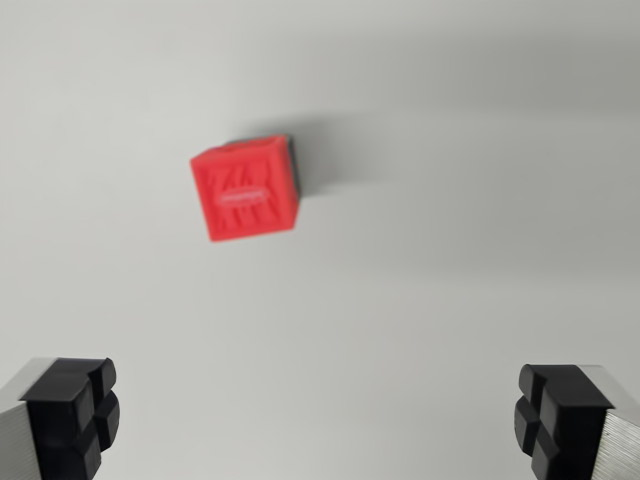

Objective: Destack cube

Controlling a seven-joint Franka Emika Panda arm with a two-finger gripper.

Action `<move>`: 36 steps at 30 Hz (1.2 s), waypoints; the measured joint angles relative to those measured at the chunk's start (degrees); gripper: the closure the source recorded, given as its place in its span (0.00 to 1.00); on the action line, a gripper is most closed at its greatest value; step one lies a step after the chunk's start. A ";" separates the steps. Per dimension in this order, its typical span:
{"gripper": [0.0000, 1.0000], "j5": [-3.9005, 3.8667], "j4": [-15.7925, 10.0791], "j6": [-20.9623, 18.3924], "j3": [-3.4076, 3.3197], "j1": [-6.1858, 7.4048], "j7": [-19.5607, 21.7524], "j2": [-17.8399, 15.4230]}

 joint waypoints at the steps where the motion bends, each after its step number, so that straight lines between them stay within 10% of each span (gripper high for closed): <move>1: 0.00 0.00 -0.14 0.18 0.01 0.02 -0.02 0.03; 36: 0.00 -0.60 -7.67 13.88 1.04 2.45 -2.59 5.54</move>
